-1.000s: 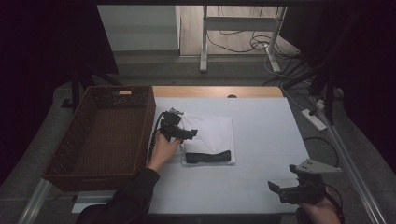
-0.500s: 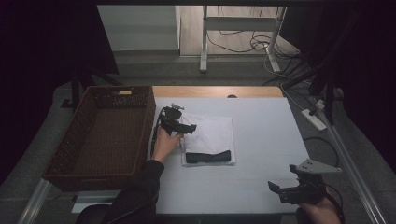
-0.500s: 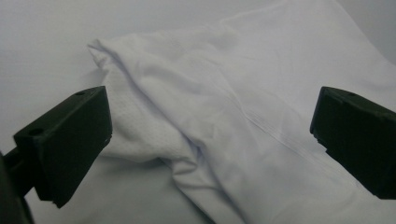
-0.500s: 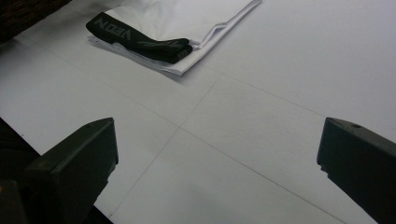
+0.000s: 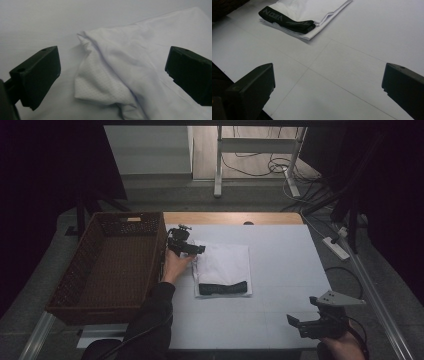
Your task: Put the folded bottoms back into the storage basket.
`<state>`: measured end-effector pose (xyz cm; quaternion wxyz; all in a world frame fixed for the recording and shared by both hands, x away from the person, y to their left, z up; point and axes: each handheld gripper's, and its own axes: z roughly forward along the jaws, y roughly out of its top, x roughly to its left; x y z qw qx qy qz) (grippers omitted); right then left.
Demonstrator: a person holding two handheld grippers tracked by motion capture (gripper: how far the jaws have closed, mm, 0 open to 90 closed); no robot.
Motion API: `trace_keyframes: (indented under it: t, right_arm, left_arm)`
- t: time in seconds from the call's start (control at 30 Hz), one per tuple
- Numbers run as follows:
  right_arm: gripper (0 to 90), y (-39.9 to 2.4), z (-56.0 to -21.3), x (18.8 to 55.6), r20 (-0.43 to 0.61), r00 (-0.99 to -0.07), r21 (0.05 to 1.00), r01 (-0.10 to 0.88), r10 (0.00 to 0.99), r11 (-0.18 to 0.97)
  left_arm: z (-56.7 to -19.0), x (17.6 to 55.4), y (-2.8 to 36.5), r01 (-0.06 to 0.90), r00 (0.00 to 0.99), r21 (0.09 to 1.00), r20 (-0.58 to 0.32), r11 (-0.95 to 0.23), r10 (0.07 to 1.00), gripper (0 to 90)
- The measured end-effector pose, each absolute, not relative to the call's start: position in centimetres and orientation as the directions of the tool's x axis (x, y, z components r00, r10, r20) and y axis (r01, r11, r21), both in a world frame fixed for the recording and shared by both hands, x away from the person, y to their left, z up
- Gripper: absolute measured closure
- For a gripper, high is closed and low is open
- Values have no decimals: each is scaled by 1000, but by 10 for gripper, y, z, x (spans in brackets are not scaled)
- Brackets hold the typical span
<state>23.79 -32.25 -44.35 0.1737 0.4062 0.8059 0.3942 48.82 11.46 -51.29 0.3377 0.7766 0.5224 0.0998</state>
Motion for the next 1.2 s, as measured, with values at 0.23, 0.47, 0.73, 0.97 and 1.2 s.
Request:
trace_keyframes:
  t: [0.23,0.47,0.73,0.97,1.2]
  right_arm:
    - [0,-322,-444,238,39,-610,777,516,791,360]
    - [0,-322,-444,238,39,-610,776,517,791,361]
    - [0,-321,-444,238,33,-614,773,516,789,369]
    - [0,-320,-444,238,24,-615,767,517,789,380]
    - [0,-320,-444,238,32,-612,768,521,790,373]
  left_arm:
    - [-523,499,115,771,415,576,-132,-271,900,51]
    - [-534,499,109,764,434,559,-76,-322,898,79]
    - [-534,495,109,743,454,581,-74,-331,888,159]
    - [-532,487,104,703,518,612,-92,-362,851,489]
    - [-533,485,100,687,556,630,-137,-361,820,798]
